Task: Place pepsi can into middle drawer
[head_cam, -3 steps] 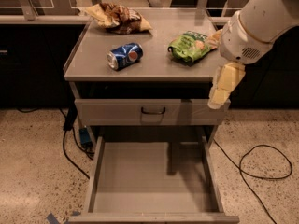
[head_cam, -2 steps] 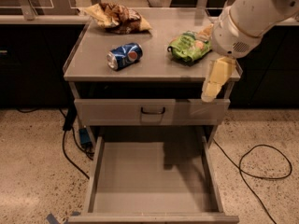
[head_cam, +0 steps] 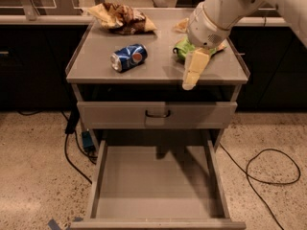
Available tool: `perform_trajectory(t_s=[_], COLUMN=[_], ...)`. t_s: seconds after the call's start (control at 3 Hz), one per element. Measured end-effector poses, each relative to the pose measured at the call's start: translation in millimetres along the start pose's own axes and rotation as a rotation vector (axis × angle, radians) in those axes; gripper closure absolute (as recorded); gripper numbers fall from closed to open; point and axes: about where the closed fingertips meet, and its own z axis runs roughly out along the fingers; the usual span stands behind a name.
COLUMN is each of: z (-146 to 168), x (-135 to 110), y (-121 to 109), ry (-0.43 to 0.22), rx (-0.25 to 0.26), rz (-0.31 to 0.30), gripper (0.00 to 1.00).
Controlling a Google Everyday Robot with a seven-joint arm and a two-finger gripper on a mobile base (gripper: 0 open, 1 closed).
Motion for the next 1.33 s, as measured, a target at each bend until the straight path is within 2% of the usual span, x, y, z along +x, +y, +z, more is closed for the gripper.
perform_trajectory(t_s=[0.67,1.0,1.33], z=[56.3,75.1,81.4], x=[-61.4,-90.8,-90.0], y=[-41.5,-54.3,-56.4], ry=[-0.145,-0.198,-0.204], rx=[-0.022,-0.022,-0.026], rz=[-0.099,-0.127,-0.141], gripper=[0.00,0.00,0.00])
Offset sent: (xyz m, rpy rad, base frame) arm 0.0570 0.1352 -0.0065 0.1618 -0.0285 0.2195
